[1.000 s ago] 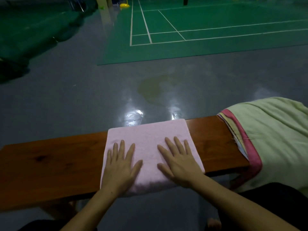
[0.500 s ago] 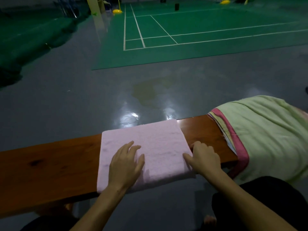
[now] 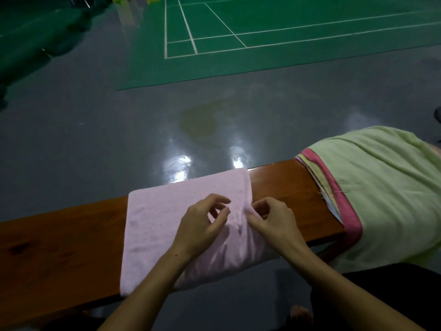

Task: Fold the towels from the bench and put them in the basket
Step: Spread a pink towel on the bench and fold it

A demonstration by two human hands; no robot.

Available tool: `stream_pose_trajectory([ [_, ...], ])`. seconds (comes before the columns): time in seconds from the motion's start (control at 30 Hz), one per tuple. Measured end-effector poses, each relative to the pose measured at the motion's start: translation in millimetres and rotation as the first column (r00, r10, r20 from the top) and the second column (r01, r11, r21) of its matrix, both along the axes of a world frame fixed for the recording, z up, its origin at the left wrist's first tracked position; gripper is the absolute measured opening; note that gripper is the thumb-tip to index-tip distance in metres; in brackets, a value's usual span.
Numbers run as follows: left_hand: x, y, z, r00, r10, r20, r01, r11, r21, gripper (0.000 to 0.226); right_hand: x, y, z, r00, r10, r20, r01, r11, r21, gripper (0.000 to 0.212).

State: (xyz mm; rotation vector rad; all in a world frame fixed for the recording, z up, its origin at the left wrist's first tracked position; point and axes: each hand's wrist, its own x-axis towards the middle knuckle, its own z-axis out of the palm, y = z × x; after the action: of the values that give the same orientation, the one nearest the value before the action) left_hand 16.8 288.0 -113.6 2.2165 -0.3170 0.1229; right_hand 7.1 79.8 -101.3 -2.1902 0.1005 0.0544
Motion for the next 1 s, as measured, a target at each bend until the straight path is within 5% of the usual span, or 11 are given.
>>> stream_pose_trajectory([
  [0.2, 10.9, 0.4, 10.4, 0.966, -0.193, -0.171, 0.196, 0.981, 0.001, 0.036, -4.9, 8.7, -1.3, 0.980, 0.155, 0.123, -0.173, 0.974, 0.149, 0.022],
  [0.4, 16.9, 11.7, 24.3, 0.920, -0.306, -0.246, 0.316, 0.949, 0.003, 0.046, -11.4, 10.3, 5.3, 0.910, 0.334, 0.244, -0.356, 0.933, 0.048, 0.029],
  [0.73, 21.0, 35.7, 31.1, 0.963, -0.217, -0.161, 0.228, 0.972, 0.054, 0.017, -32.2, -7.2, 25.4, 0.906, 0.395, 0.156, -0.420, 0.887, 0.194, 0.034],
  [1.0, 16.6, 33.0, 44.4, 0.984, -0.128, -0.127, 0.117, 0.989, -0.091, 0.007, -27.4, -26.3, 28.6, 0.900, 0.434, 0.036, -0.433, 0.884, 0.174, 0.025],
])
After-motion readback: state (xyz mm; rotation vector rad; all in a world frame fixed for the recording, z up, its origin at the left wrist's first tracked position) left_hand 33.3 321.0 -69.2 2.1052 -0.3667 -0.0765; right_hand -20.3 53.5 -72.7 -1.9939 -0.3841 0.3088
